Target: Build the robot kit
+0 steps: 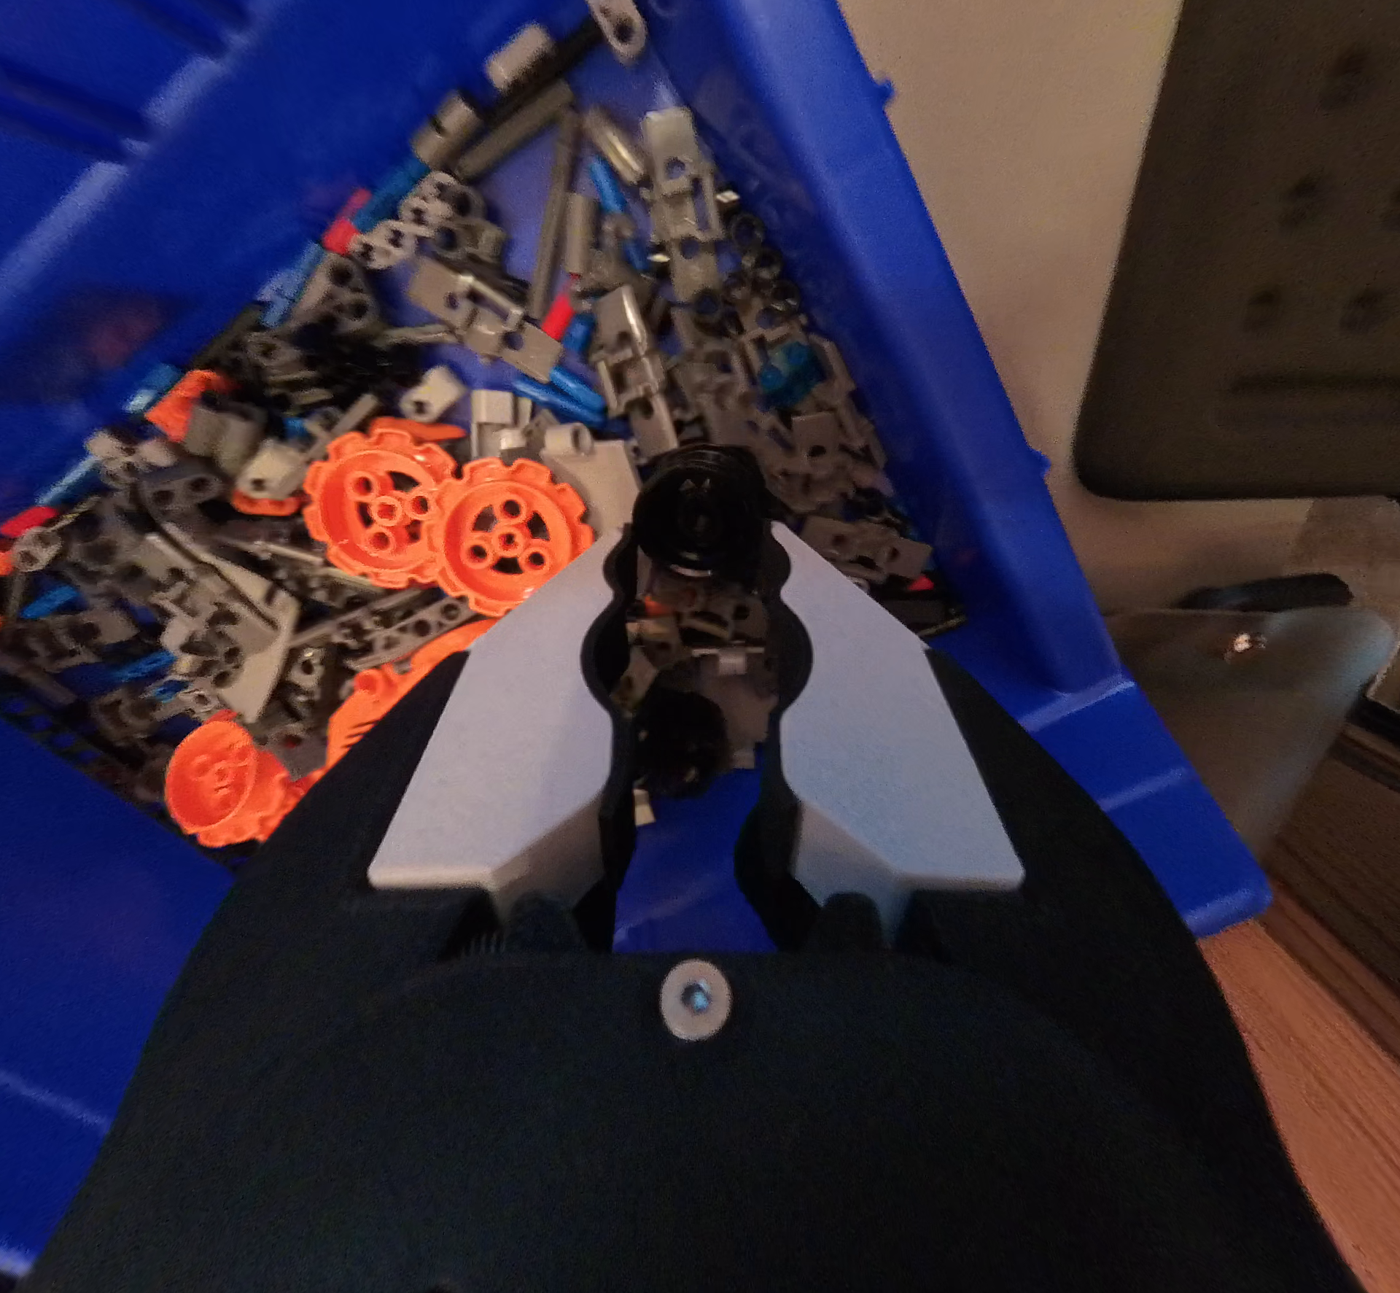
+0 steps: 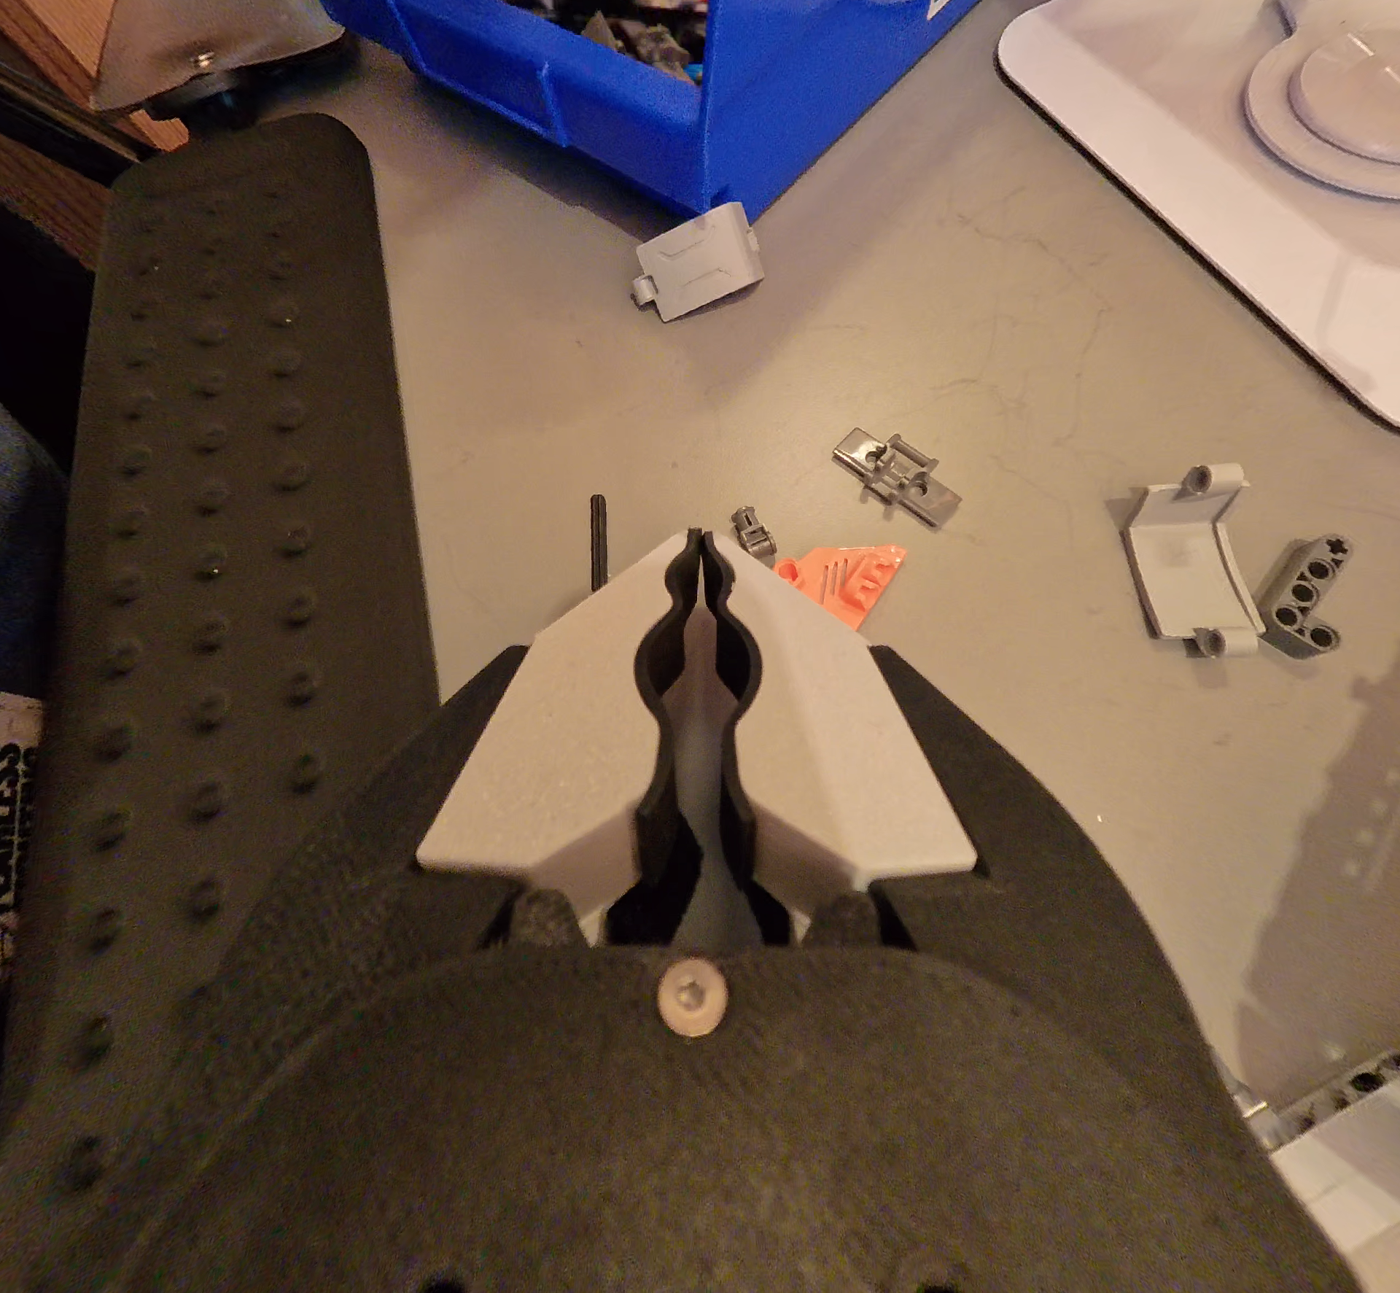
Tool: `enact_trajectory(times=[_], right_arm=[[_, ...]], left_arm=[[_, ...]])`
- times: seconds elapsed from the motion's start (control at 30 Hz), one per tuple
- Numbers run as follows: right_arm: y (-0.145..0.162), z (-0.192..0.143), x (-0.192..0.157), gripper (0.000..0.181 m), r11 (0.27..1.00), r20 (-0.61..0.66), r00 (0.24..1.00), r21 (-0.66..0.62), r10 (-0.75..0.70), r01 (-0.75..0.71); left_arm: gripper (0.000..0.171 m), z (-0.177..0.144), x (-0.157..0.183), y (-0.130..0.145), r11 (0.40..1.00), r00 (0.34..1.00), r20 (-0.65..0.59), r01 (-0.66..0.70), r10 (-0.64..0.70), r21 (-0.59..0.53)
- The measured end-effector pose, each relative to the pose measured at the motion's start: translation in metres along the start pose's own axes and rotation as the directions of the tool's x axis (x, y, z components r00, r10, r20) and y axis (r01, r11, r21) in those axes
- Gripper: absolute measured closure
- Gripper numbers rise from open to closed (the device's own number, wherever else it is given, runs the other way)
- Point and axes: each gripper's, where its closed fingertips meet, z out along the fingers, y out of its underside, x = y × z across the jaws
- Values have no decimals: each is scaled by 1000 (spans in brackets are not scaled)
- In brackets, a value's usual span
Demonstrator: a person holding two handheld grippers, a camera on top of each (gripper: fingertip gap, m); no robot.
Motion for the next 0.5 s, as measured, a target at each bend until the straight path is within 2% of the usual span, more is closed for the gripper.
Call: enact_trajectory(times=[0.33,0.37,0.43,0.5], right_arm=[[1,1,0,181,1000,-4,1000,-5,-5,5],[1,1,0,181,1000,-3,1000,-5,-5,5],[1,0,0,181,1000,-5,1000,-4,-5,5],[0,0,0,181,1000,-7,1000,2,-3,3]], left_arm=[[143,-12,-67,-23,991,979,186,61,-83,118],[142,-11,-70,-21,991,978,186,73,-93,111],[129,-13,-72,-16,989,975,185,110,-127,98],[130,-19,-65,-10,987,977,156,133,-146,92]])
